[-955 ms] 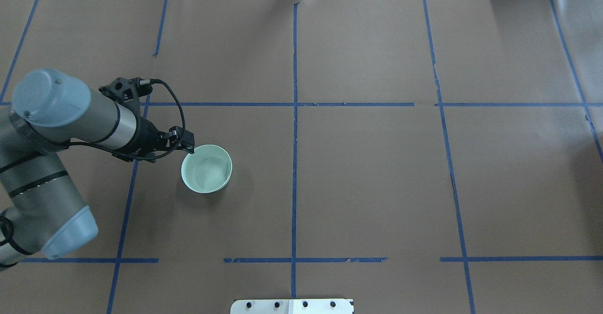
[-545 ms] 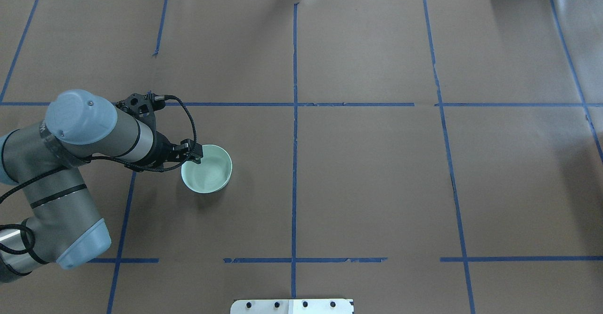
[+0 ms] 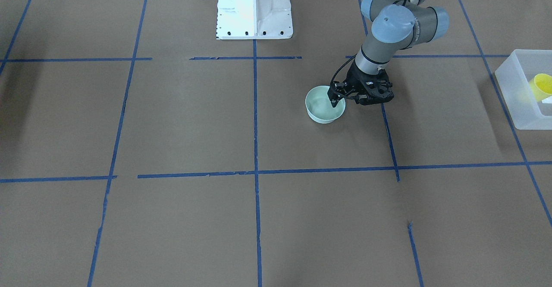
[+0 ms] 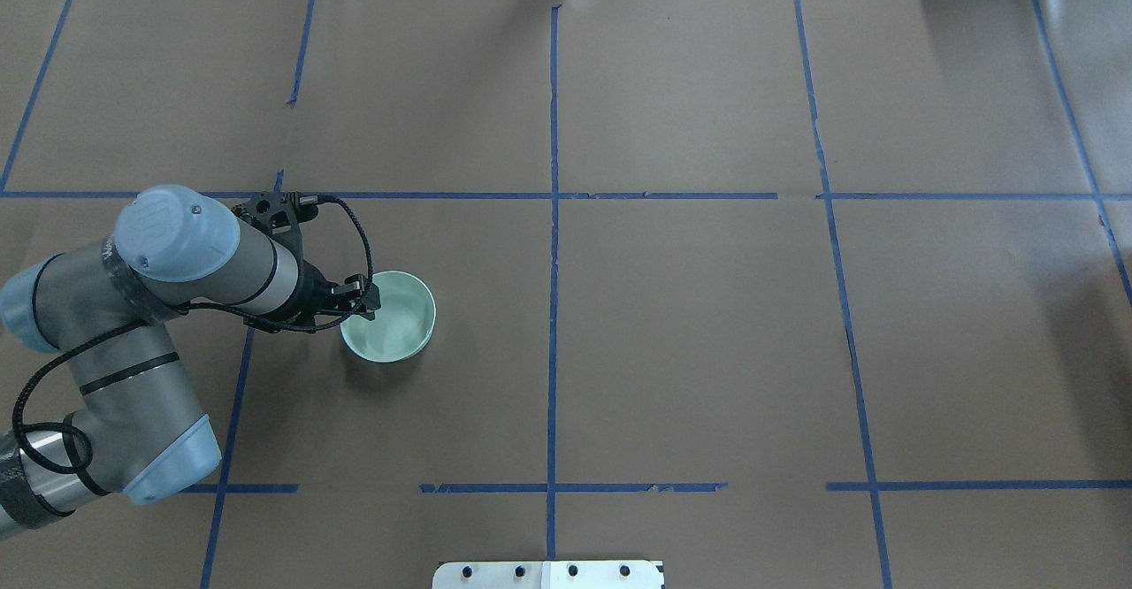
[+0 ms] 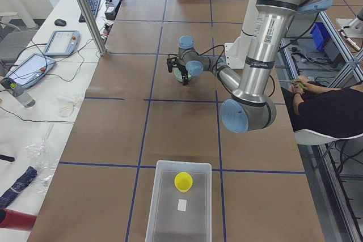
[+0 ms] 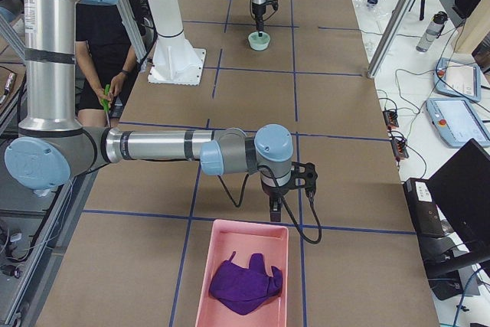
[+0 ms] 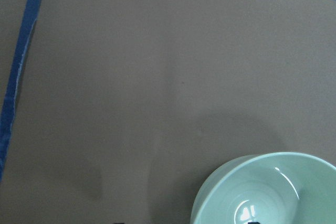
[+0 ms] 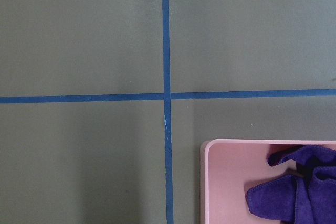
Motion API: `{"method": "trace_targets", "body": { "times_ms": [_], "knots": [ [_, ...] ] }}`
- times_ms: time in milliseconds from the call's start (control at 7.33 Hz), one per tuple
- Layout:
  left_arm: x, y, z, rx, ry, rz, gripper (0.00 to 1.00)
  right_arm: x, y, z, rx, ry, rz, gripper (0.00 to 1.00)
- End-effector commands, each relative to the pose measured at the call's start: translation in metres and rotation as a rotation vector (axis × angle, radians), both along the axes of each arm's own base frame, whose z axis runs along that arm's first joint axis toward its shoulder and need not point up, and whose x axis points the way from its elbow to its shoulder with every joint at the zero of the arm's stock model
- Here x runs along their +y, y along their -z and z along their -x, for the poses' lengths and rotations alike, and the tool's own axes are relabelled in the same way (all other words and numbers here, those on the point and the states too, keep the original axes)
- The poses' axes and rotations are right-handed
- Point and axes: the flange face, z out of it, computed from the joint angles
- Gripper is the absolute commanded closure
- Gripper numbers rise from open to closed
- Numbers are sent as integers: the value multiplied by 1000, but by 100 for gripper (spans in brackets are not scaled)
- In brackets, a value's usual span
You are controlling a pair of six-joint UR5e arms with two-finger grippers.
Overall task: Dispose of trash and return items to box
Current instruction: 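Grasp the rim of the pale green bowl with the left gripper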
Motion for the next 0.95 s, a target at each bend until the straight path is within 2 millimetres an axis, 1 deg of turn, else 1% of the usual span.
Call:
{"method": "trace_targets", "body": {
  "times_ms": [0, 136, 409, 545, 682, 818],
  "knots": [
    [3, -8, -9, 13, -2, 4, 23, 0, 1, 0, 0, 0, -3, 0],
    [4, -5, -8, 18, -2, 2, 40, 0, 1, 0, 0, 0, -3, 0],
    [5, 1, -6, 30, 19, 20, 91, -1, 2, 0, 0, 1, -7, 0],
    [6, 2, -7, 32, 18, 23, 100, -2, 3, 1, 0, 3, -9, 0],
    [6, 3, -6, 34, 16, 25, 100, -2, 3, 1, 0, 3, -9, 0],
    [8, 12, 3, 52, 21, 15, 100, -1, 2, 0, 0, 1, -7, 0]
  ]
}}
